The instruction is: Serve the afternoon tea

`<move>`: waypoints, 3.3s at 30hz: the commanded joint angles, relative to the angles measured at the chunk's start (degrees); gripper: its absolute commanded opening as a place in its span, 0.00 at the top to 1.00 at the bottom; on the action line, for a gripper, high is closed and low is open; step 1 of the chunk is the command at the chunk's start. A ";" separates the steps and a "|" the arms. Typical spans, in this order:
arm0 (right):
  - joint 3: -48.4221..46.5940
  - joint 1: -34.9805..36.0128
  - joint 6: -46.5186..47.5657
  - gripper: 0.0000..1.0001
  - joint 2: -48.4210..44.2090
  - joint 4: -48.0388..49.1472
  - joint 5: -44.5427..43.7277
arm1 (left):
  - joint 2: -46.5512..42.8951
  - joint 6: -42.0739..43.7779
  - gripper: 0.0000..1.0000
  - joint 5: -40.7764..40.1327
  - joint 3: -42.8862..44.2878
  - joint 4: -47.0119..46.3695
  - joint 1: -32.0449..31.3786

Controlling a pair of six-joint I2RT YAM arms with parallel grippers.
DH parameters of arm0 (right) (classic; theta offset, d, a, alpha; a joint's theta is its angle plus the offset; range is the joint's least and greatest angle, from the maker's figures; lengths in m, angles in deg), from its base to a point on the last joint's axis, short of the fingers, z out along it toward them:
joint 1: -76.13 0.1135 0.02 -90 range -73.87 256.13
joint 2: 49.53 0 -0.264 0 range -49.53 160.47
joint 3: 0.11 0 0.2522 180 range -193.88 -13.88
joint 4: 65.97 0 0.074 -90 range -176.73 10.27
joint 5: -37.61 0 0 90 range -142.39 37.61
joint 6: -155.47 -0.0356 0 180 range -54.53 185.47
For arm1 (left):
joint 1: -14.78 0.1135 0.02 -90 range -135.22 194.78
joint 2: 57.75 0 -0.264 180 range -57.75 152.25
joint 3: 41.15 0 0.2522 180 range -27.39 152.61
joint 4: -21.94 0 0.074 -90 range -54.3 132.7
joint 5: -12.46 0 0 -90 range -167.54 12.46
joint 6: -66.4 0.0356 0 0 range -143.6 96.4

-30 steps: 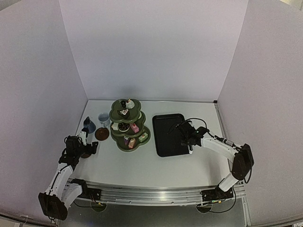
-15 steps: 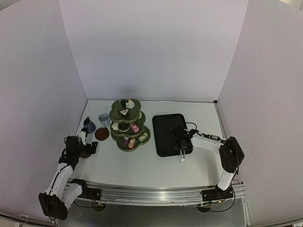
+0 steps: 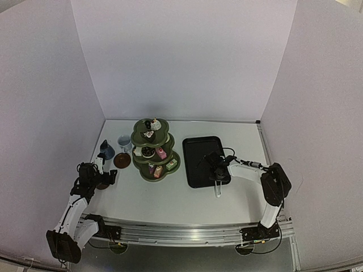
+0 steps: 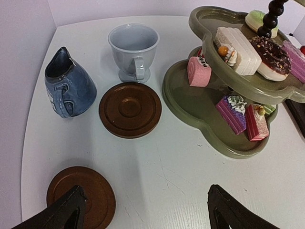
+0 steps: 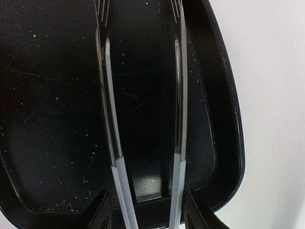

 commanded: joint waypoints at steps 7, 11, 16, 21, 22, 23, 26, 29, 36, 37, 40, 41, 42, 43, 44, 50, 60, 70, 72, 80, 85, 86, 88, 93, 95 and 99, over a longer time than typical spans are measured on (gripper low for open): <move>-8.55 0.04 3.03 0.38 -2.40 -3.93 -2.65 | 11.91 27.74 0.10 3.62 13.77 18.85 0.34; -10.27 0.04 2.42 0.06 -4.74 -4.82 -4.28 | 22.31 39.55 0.04 4.56 21.05 29.68 0.33; -11.45 0.04 1.51 0.04 -7.18 -5.14 -4.43 | 34.91 43.20 0.01 1.27 29.80 28.38 0.33; -11.12 0.08 1.99 0.03 -9.61 -5.12 -2.46 | 43.19 39.46 0.06 -8.55 33.25 14.29 -0.90; -10.98 0.12 2.18 0.03 -10.04 -5.11 -2.09 | 44.19 39.84 0.07 -10.39 33.16 11.88 -1.60; -10.78 0.13 2.27 0.03 -10.46 -5.13 -1.91 | 44.77 40.68 0.07 -12.37 32.52 9.55 -2.40; -10.38 0.19 2.35 0.03 -12.03 -5.15 -2.29 | 45.73 45.35 0.07 -18.11 28.82 -0.58 -5.90; -10.62 0.15 2.92 0.02 -13.00 -5.14 -2.47 | 47.09 46.58 0.12 -16.92 28.48 -3.75 -6.43; -10.09 0.17 3.63 0.02 -14.73 -5.13 -1.73 | 51.94 52.20 0.12 7.27 37.05 18.68 -3.82; -10.03 0.15 3.61 0.02 -14.95 -5.09 -1.60 | 53.51 53.62 0.12 8.37 38.44 20.95 -3.14; -9.66 0.16 3.70 0.02 -15.61 -5.13 -1.57 | 55.99 61.04 0.12 11.00 39.69 24.46 -1.50; -9.53 0.14 3.73 0.02 -15.83 -5.09 -1.66 | 56.42 63.75 0.11 11.48 39.55 24.61 -1.24; -9.39 0.14 3.73 0.02 -16.10 -5.13 -1.71 | 56.75 66.77 0.10 12.05 39.52 24.51 -1.02; -9.25 0.16 3.78 0.02 -16.40 -5.14 -1.74 | 57.31 68.75 0.09 12.98 39.99 24.67 -0.85; -9.13 0.14 3.69 0.02 -16.60 -5.11 -1.82 | 57.86 70.18 0.09 13.91 40.67 25.04 -0.68; -7.88 0.13 3.28 0.02 -19.30 -5.23 -2.08 | 63.78 72.89 0.08 17.36 47.61 30.07 0.45; -6.01 0.13 2.82 0.02 -22.84 -5.49 -3.13 | 67.97 72.80 0.12 14.42 50.86 27.64 1.65; -6.97 0.19 4.03 0.02 -23.53 -6.11 -4.35 | 72.44 72.58 0.23 7.73 52.39 31.63 1.82; -7.56 0.18 4.41 0.02 -23.48 -6.53 -4.85 | 72.46 75.04 0.24 8.58 52.66 35.57 1.82; -9.00 0.14 4.54 0.02 -24.03 -7.12 -5.90 | 68.64 88.96 0.30 8.81 47.76 49.54 1.61; -8.96 0.21 3.45 0.02 -24.32 -7.26 -5.78 | 60.77 91.59 0.31 6.08 37.78 48.69 -0.73; -9.00 0.21 3.16 0.02 -24.26 -7.26 -5.59 | 58.99 91.66 0.32 6.11 35.78 48.64 -1.88; -9.01 0.31 2.93 0.02 -23.88 -7.17 -5.07 | 55.34 91.69 0.34 5.37 29.69 47.28 -5.74; -8.45 0.95 2.29 0.02 -23.60 -7.20 -4.79 | 43.38 93.57 0.34 6.00 14.89 39.88 -17.50; -8.01 1.47 1.76 0.02 -23.81 -7.17 -4.86 | 40.30 90.91 0.34 6.78 12.77 36.73 -22.77; -6.86 2.39 0.36 0.02 -24.06 -7.17 -5.33 | 40.44 84.55 0.34 6.66 12.64 28.83 -30.49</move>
